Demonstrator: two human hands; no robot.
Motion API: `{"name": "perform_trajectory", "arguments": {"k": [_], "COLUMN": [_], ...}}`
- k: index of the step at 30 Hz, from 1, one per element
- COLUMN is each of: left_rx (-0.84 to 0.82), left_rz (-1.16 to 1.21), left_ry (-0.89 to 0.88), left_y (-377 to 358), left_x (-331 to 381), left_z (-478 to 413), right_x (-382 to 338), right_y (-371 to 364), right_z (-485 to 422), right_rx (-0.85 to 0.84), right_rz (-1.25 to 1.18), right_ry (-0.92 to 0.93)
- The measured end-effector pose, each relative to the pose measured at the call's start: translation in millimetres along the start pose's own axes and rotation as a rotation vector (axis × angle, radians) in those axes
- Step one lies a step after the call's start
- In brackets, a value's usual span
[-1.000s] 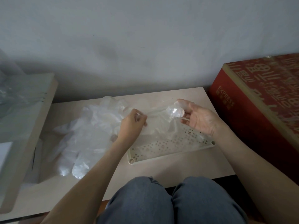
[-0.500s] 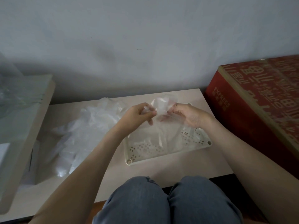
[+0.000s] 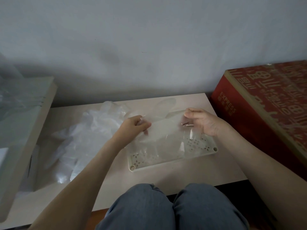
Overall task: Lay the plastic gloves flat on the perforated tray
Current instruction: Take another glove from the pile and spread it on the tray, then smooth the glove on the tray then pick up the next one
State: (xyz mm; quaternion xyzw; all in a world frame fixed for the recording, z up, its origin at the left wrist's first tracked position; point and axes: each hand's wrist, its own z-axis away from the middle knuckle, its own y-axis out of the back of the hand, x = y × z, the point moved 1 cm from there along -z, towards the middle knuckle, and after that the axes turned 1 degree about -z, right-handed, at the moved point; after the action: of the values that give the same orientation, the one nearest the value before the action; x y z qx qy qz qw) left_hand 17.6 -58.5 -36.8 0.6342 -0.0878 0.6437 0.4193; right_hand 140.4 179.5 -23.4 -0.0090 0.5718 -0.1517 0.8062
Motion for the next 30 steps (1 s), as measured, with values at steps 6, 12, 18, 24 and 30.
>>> {"name": "perform_trajectory", "arguments": {"k": [6, 12, 18, 24, 30], "left_rx": [0.068, 0.122, 0.076, 0.112, 0.143], "left_rz": [0.006, 0.125, 0.156, 0.011, -0.103], "left_ry": [0.068, 0.176, 0.194, 0.198, 0.198], "left_y": [-11, -25, -29, -36, -37], "left_x": [-10, -18, -23, -25, -22], "left_z": [-2, -3, -6, -7, -12], "right_x": [16, 35, 38, 37, 38], "right_y": [8, 4, -5, 8, 26], "right_z": [4, 8, 8, 16, 17], "right_rx": [-0.078, -0.229, -0.212, -0.16, -0.073], "right_rz": [-0.209, -0.131, 0.049, 0.133, 0.327], "right_ry": [-0.154, -0.291, -0.335, -0.396, -0.408]}}
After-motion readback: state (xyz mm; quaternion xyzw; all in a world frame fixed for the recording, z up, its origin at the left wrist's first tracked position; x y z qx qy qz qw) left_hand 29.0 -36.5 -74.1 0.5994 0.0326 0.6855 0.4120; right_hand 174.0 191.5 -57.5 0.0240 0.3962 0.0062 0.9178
